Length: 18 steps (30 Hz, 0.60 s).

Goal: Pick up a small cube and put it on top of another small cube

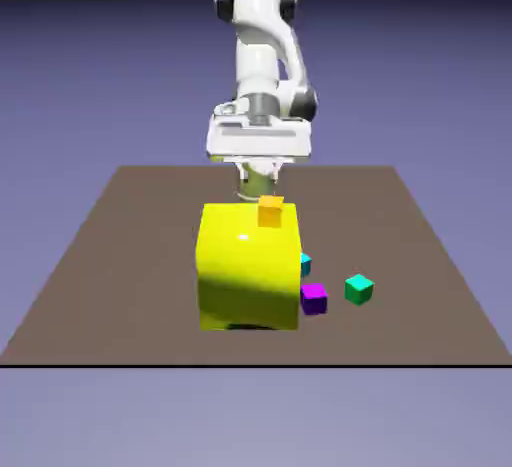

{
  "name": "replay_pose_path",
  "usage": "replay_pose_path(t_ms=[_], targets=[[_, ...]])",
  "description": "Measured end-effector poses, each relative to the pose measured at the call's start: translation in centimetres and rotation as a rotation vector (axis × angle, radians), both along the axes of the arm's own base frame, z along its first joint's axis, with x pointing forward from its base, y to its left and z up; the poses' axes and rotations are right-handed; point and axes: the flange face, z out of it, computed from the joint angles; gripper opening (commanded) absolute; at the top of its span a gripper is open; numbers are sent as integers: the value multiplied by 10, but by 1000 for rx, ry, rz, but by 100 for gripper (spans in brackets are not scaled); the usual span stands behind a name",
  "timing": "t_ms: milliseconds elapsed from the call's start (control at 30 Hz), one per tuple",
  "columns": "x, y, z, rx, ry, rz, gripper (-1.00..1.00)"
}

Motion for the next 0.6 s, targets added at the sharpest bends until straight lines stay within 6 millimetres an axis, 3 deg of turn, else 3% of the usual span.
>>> replay_pose_path(t_ms=[133,300,467,600], targets=[[9,61,-50,-230,149,337,0],[-2,134,-115,-498,306,787,0],[-39,205,-181,-750,424,1279,0],[-75,243,-232,-928,502,1663,0]])
